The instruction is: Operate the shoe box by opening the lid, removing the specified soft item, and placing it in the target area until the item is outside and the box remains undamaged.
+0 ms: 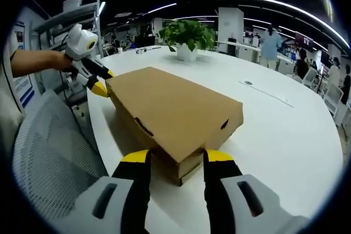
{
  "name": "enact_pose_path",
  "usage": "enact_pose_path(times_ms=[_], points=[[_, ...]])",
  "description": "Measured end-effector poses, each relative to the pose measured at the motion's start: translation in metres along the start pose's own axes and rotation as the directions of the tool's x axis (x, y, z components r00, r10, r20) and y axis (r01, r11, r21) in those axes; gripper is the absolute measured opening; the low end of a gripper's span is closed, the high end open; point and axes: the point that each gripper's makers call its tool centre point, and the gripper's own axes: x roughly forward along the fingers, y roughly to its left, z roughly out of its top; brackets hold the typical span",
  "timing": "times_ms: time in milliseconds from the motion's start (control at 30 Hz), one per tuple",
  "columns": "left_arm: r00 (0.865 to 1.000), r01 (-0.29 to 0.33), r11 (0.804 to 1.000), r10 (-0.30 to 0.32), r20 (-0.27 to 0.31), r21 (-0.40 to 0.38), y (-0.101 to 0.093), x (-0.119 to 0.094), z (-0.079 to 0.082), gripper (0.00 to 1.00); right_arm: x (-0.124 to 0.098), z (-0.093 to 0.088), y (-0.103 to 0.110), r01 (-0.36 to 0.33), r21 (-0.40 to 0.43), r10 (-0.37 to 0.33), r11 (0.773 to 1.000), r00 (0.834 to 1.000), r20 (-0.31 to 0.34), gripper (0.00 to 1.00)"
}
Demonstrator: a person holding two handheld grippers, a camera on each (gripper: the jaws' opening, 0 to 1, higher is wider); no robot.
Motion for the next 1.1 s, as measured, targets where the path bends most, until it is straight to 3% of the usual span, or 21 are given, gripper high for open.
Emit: enact_pose_path(times_ms=[367,800,1100], points=[[0.999,0.022,0.999,-0.022,0.031,-0.025,-0.001,-0.013,0.012,0.44,-0.009,0.017,0.005,-0.008,-0.015,0.009,1.000,1.000,0.027,0.41],[0.997,0.013,1.000,-0.013,0.070,0.000,-0.001,-0.027,0.030,0.47,-0.019,0.039,0.005,-0.007,-0.033,0.009,0.999,0.998,0.061,0.43],[0.992,0.009,1.000,-0.010,0.123,0.006,0.002,-0.039,0.050,0.49,-0.024,0.058,0.002,0.006,-0.041,-0.002,0.999,0.995,0.101,0.46]])
